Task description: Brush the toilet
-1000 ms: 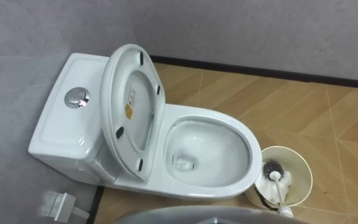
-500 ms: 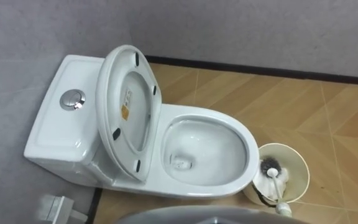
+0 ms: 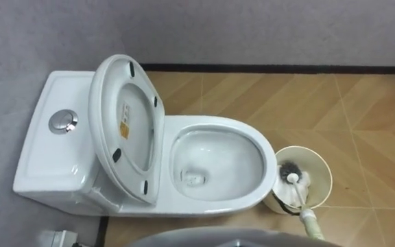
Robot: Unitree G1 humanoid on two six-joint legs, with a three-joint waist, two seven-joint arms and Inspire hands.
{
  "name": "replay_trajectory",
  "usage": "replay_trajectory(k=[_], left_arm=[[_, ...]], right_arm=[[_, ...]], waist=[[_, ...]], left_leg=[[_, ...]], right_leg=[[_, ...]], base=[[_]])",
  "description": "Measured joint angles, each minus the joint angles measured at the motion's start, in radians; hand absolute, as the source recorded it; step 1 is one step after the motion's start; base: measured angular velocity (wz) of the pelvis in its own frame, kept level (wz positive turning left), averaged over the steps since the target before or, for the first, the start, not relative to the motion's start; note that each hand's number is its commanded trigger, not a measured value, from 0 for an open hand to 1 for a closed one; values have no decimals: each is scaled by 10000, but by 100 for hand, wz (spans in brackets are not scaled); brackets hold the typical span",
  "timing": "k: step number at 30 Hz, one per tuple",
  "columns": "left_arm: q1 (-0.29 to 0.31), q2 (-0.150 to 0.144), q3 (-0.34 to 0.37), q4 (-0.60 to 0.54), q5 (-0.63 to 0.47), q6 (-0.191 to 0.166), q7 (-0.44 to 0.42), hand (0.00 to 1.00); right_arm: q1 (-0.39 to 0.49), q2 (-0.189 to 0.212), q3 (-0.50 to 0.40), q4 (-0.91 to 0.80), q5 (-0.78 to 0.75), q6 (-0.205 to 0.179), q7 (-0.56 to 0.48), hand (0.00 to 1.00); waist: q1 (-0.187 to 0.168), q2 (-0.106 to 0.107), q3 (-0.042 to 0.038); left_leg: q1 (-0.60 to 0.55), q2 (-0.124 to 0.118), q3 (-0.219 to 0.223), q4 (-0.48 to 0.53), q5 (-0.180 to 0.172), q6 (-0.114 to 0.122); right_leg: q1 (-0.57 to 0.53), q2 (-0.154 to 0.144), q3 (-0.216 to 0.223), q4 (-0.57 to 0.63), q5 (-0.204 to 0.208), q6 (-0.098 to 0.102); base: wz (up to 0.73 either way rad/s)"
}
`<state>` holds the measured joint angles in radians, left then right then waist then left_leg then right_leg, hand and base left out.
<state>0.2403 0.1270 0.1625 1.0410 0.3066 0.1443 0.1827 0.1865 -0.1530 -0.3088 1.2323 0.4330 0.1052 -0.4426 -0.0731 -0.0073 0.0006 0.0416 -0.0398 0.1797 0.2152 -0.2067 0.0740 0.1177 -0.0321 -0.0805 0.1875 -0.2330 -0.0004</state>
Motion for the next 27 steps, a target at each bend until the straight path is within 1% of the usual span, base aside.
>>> replay_trajectory(k=[1, 3, 5, 6, 8, 9, 10, 13, 14, 16, 18, 19, 20, 21, 22, 23, 25, 26, 27], left_arm=[[13, -1, 0, -11, -4, -165, 115, 0], [46, -2, -14, -10, -41, -373, 304, 0], [-12, -1, -89, -11, -159, -508, 456, 0], [-102, 9, -106, -10, -200, -652, 469, 0], [-219, 11, -111, 7, -215, -818, 470, 0], [-307, 9, -132, 37, -284, -916, 470, 0], [-369, 13, -225, 40, -491, -1019, 472, 0], [-562, 37, -556, 41, -1052, -1309, 500, 0], [-619, 47, -666, 40, -1147, -1345, 509, 0], [-916, 61, -1106, 37, -1220, -1521, 508, 0], [-1030, 60, -1336, 37, -1360, -1570, 511, 0], [-1186, 61, -1419, 36, -1447, -1655, 512, 0], [-1242, 61, -1449, 54, -1503, -1733, 512, 0], [-1422, 60, -1484, 168, -1585, -1883, 518, 0], [-1490, 61, -1493, 218, -1613, -1929, 523, 0], [-1682, 62, -1544, 301, -1763, -1994, 583, 0], [-2030, 68, -1783, 414, -2183, -2009, 742, 0], [-2057, 68, -1849, 431, -2217, -2032, 767, 0], [-2326, 79, -2074, 495, -2385, -2090, 811, 0]], right_arm=[[2, 5, 3, -277, 0, -92, -126, 0], [-82, 0, 5, -514, -18, -314, -310, 0], [-113, -20, 17, -617, -67, -495, -407, 0], [-210, -26, 137, -801, -289, -553, -455, 0], [-334, -36, 329, -951, -869, -714, -486, 0], [-471, -38, 340, -999, -1268, -841, -489, 0], [-615, -67, 441, -1034, -1513, -970, -497, 0], [-971, -118, 973, -1001, -1821, -1212, -499, 0], [-1075, -123, 1102, -997, -1901, -1244, -502, 0], [-1312, -177, 1676, -947, -2171, -1361, -518, 0], [-1486, -186, 2036, -915, -2375, -1411, -496, 0], [-1594, -186, 2201, -882, -2432, -1488, -478, 0], [-1652, -186, 2257, -833, -2445, -1546, -478, 0], [-1849, -185, 2289, -611, -2540, -1645, -483, 0], [-1959, -185, 2289, -497, -2610, -1679, -488, 0], [-2212, -192, 2294, -238, -2667, -1759, -506, 0], [-2731, -215, 2382, 221, -2597, -1780, -618, 0], [-2818, -237, 2448, 280, -2570, -1781, -624, 0], [-2983, -300, 2614, 426, -2486, -1796, -630, 0]], waist=[[0, 10, -13], [-53, 32, -20], [-39, 22, -42], [-12, 49, -45], [0, 57, -55], [9, 82, -43], [24, 123, -48], [66, 143, -44], [134, 142, -45], [282, 141, -43], [373, 150, -45], [433, 131, -10], [469, 142, 8], [527, 182, 12], [521, 175, 35], [534, 161, 97], [537, 155, 146], [550, 157, 175], [546, 192, 200]], left_leg=[[-34, 9, 67, -22, 1, 1], [-181, 35, 135, -18, 1, 0], [-325, 65, 177, -2, 1, -1], [-455, 88, 183, 35, 1, -2], [-685, 106, 182, 75, 6, -9], [-786, 116, 186, 80, 18, -12], [-891, 119, 189, 92, 24, -8], [-1080, 113, 189, 90, 54, 13], [-1134, 112, 192, 97, 59, 16], [-1460, 128, 194, 216, 65, 33], [-1760, 136, 194, 300, 82, 59], [-1973, 153, 184, 427, 77, 67], [-2088, 163, 169, 476, 77, 71], [-2399, 173, 123, 619, 81, 84], [-2533, 174, 106, 665, 98, 111], [-2797, 177, 82, 757, 132, 146], [-3274, 178, 22, 945, 176, 201], [-3381, 177, 19, 982, 190, 221], [-3655, 178, -36, 1139, 194, 240]], right_leg=[[-81, -1, 29, 22, 1, -1], [-270, 7, 11, 52, 35, -19], [-421, 26, 13, 66, 70, -33], [-560, 43, 22, 177, 87, -45], [-785, 56, 19, 176, 115, -62], [-892, 62, 16, 172, 144, -64], [-987, 56, -6, 175, 163, -62], [-1190, 46, -6, 190, 186, -56], [-1241, 43, -6, 210, 187, -55], [-1581, 38, -10, 361, 187, -54], [-1857, 31, -6, 404, 200, -44], [-2071, 23, -25, 527, 199, -43], [-2174, 30, -34, 576, 199, -43], [-2447, 26, -52, 711, 199, -43], [-2574, 17, -77, 756, 199, -43], [-2808, 2, -127, 900, 197, -42], [-3267, -31, -231, 1135, 194, -38], [-3391, -45, -247, 1212, 193, -36], [-3626, -52, -283, 1310, 193, -36]], base=[[-12], [-12], [-6], [-3], [0], [0], [0], [0], [0], [0], [0], [0], [7], [9], [10], [10], [11], [12], [8]])
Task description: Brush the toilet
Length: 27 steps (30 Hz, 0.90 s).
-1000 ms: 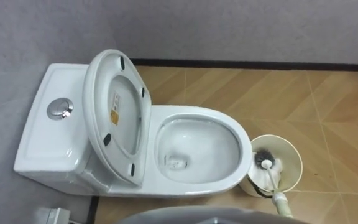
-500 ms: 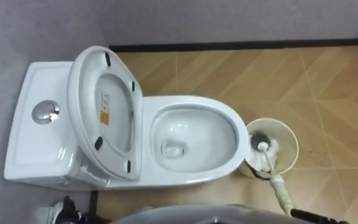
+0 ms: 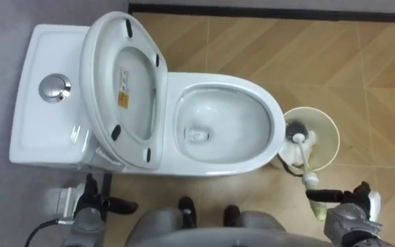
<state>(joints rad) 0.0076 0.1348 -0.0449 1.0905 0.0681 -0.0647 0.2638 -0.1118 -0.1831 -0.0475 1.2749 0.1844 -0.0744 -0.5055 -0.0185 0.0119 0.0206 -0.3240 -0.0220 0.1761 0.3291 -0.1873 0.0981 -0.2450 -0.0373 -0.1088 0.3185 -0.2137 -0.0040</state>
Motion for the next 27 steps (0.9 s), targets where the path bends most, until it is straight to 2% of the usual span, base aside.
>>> replay_trajectory(k=[4, 11, 16, 20, 22, 27], left_arm=[[-705, -3, -586, 341, 19, -111, 9, 0], [-1179, 1, -793, 277, -23, -130, -27, 0], [-1465, 16, -1244, 21, -567, -145, 15, 0], [-1374, 60, -1443, -1222, -696, -138, 161, 0], [-1374, 80, -1678, -2029, -923, -192, 229, 0], [-1356, 159, -1774, -2800, -1180, -203, 276, 0]], right_arm=[[-362, -95, 390, 235, 88, -8, 30, 0], [-1051, -177, 475, 613, 409, 26, 211, 0], [-1697, -490, 479, 830, 952, 104, 296, 0], [-1905, -861, 747, 837, 1425, 104, 334, 0], [-2029, -1185, 940, 796, 1755, 119, 401, 0], [-2143, -1418, 1048, 579, 2368, 116, 365, 0]], waist=[[17, 67, 43], [259, 214, 148], [306, 227, 185], [375, 178, 222], [545, 135, 248], [535, 55, 283]], left_leg=[[-899, -16, -242, 484, 48, 82], [-2350, 8, -247, 1168, 132, 222], [-3703, -101, -281, 1975, 140, 355], [-4734, -113, -294, 3046, -105, 423], [-5456, -103, -285, 3668, -218, 395], [-6657, -108, -294, 4666, -299, 406]], right_leg=[[-799, -49, -137, 512, -23, 24], [-2380, -142, -173, 1488, -66, 41], [-3910, -388, -167, 2810, -393, 61], [-5022, -540, -146, 4009, -831, 38], [-5749, -611, -50, 4722, -1083, 10], [-6928, -765, -67, 5939, -1373, -58]], base=[[16], [1], [10], [11], [6], [10]])
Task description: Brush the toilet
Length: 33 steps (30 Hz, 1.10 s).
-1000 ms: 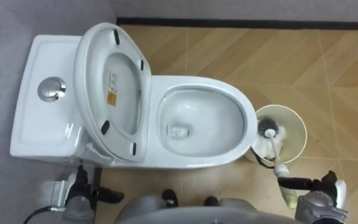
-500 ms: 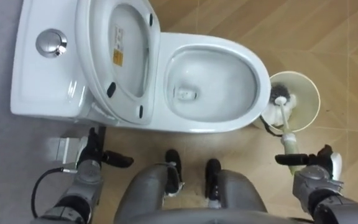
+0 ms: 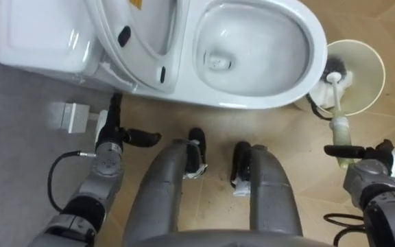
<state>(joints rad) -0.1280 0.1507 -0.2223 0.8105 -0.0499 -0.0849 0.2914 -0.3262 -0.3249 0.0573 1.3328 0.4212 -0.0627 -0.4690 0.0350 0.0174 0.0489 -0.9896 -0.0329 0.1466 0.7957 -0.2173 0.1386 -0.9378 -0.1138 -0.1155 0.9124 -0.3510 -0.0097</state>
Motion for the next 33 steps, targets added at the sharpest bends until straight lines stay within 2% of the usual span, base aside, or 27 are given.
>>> replay_trajectory(k=[6, 12, 17, 22, 30, 33], left_arm=[[-170, 29, -102, -294, -13, 11, -4, 0], [-376, 63, -247, -538, -13, 57, 0, 0], [-323, 126, -490, -936, -254, 132, 1, 0], [-283, 193, -967, -1335, -456, 135, 4, 0], [-226, 200, -1078, -1467, -458, 131, -249, 0], [-229, 198, -1079, -1468, -459, 131, -354, 0]], right_arm=[[-181, -228, 125, -160, 153, -2, -102, 0], [-569, -329, 397, -195, 205, 0, -327, 0], [-680, -427, 406, -225, 468, -1, -346, 0], [-542, -501, 407, -150, 504, -15, -352, 0], [-364, -711, 983, -273, 467, -30, -303, 0], [-363, -719, 992, -360, 456, -38, -297, 0]], waist=[[10, -50, 3], [22, -55, -1], [48, -28, -12], [274, 25, -6], [570, 88, -10], [583, 109, -14]], left_leg=[[-1119, -3, 7, 1139, -157, -13], [-2021, 14, 1, 1774, -143, -32], [-2298, -156, -62, 1958, -129, -55], [-2395, -179, -113, 1968, -130, -54], [-2635, -299, -68, 2186, -283, -61], [-2636, -300, -74, 2271, -365, -112]], right_leg=[[-1133, -190, 3, 1326, -412, -148], [-2044, -306, -5, 2056, -511, -199], [-2319, -460, -97, 2379, -619, -206], [-2371, -548, -198, 2385, -679, -230], [-2668, -648, -115, 2784, -923, -258], [-2670, -650, -109, 2879, -1014, -333]], base=[[8], [3], [11], [6], [6], [2]])
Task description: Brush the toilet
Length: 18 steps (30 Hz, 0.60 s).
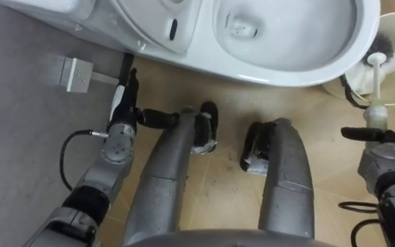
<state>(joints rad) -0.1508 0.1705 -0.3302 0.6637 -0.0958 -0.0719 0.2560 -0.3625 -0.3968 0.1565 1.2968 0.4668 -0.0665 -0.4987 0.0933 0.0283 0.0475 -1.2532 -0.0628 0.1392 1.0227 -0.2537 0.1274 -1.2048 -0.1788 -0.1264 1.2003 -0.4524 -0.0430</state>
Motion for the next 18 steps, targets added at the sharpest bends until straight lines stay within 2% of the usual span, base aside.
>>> replay_trajectory(k=[6, 7, 8, 9, 18], left_arm=[[-14, 1, 0, -3, 5, -8, -74, 0], [-15, 2, 0, -3, 1, -8, -84, 0], [-13, 5, -1, -2, 1, -8, -106, 0], [-12, 6, 0, -1, 1, -12, -116, 0], [31, 105, 0, -11, -6, -25, -204, 0]], right_arm=[[51, -95, 466, -72, -45, -78, 11, 0], [74, -136, 538, -103, -55, -79, 13, 20], [102, -209, 682, -135, -69, -95, 21, 77], [113, -255, 738, -133, -112, -99, 30, 100], [163, -395, 920, -182, -359, -213, 104, 100]], waist=[[1, 69, -4], [5, 86, -4], [11, 109, -5], [13, 114, -7], [6, 110, -5]], left_leg=[[-28, 41, -52, 36, -63, -100], [-37, 50, -60, 47, -70, -108], [-45, 66, -66, 61, -81, -121], [-45, 76, -66, 61, -87, -130], [-91, 138, -96, 65, -99, -173]], right_leg=[[5, 46, -32, 20, -79, -105], [5, 52, -35, 19, -83, -113], [5, 64, -42, 20, -91, -127], [9, 64, -76, 20, -100, -143], [6, 51, -139, 22, -155, -241]], base=[[0], [0], [0], [0], [1]])
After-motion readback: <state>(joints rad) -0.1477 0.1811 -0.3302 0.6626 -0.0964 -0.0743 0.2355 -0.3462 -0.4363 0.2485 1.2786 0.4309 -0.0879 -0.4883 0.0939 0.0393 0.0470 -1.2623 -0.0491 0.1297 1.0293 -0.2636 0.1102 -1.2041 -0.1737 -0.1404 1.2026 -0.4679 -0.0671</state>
